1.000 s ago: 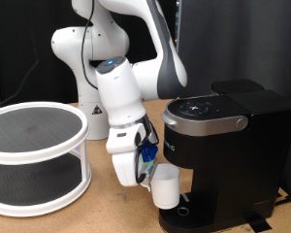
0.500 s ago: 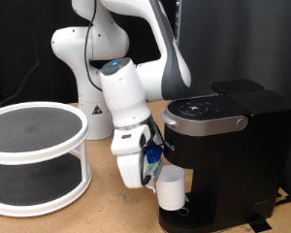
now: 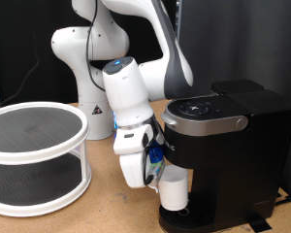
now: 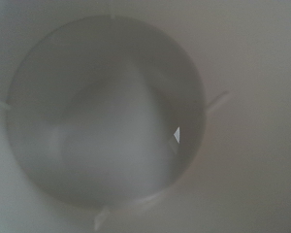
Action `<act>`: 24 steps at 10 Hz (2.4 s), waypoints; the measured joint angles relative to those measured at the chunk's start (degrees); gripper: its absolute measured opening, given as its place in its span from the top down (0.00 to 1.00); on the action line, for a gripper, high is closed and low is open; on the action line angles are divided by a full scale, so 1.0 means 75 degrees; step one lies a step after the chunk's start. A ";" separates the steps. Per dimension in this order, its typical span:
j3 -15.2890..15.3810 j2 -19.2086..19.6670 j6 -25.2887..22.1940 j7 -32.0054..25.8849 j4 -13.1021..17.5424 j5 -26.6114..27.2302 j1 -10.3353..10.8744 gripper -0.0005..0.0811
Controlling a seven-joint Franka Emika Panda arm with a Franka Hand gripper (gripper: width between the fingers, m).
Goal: Make a cup of coffee with the keurig machine
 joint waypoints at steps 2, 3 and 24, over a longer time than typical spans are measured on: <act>0.0000 0.0014 0.0000 0.0150 0.0017 -0.0138 0.0003 0.91; 0.0000 0.0023 0.0001 0.0232 0.0022 -0.0208 0.0003 0.91; -0.0376 -0.1634 -0.2659 -0.1427 -0.0389 -0.0098 -0.0863 0.01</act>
